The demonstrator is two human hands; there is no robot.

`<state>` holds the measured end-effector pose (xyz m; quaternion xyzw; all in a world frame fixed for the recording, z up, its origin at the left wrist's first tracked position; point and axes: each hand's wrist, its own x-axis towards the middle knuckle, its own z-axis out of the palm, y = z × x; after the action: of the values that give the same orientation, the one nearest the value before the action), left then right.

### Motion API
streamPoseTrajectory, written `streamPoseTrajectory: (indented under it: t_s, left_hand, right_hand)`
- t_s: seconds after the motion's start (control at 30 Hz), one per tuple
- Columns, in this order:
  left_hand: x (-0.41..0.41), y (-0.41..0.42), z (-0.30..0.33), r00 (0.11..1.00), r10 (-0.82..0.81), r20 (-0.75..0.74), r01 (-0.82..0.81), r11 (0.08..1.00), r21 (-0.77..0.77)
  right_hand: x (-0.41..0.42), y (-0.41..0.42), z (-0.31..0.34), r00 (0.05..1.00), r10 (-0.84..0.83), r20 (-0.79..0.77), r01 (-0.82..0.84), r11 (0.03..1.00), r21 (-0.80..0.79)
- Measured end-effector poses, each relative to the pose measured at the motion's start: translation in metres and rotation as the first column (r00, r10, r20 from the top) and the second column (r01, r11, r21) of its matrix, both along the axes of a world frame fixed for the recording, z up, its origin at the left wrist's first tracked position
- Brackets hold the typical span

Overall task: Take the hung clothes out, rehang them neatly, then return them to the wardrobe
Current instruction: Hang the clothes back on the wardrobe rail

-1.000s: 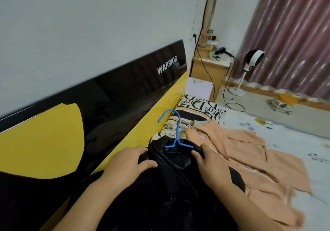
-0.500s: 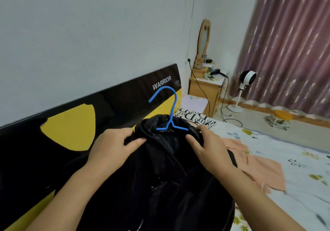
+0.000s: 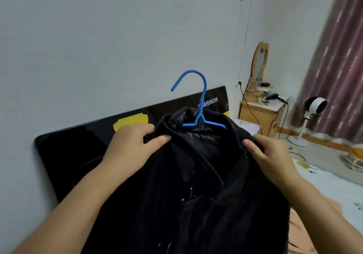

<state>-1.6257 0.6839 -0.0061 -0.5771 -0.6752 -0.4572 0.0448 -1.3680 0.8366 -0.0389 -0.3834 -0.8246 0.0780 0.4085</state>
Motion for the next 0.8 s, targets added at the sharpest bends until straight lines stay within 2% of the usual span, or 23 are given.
streamPoseTrajectory:
  t_s: [0.13, 0.3, 0.57, 0.8]
  left_hand:
    - [0.001, -0.045, 0.012, 1.000, -0.018, 0.001, 0.018, 1.000, -0.007]
    - [-0.002, -0.106, 0.010, 0.999, 0.038, 0.020, -0.038, 0.999, 0.014]
    - [0.011, -0.212, 0.004, 0.991, 0.123, 0.047, -0.123, 0.992, -0.019]
    - [0.032, -0.295, 0.011, 0.974, 0.216, 0.074, -0.197, 0.959, -0.206]
  right_hand:
    - [-0.004, -0.038, 0.015, 0.998, -0.041, -0.051, 0.047, 0.991, 0.126]
    - [-0.013, -0.094, 0.028, 0.996, -0.031, -0.079, 0.051, 0.963, 0.265]
    - [-0.023, -0.177, 0.032, 0.999, 0.033, -0.023, -0.025, 0.956, 0.293]
    - [-0.022, -0.224, 0.038, 0.991, 0.123, -0.042, -0.106, 0.953, 0.284]
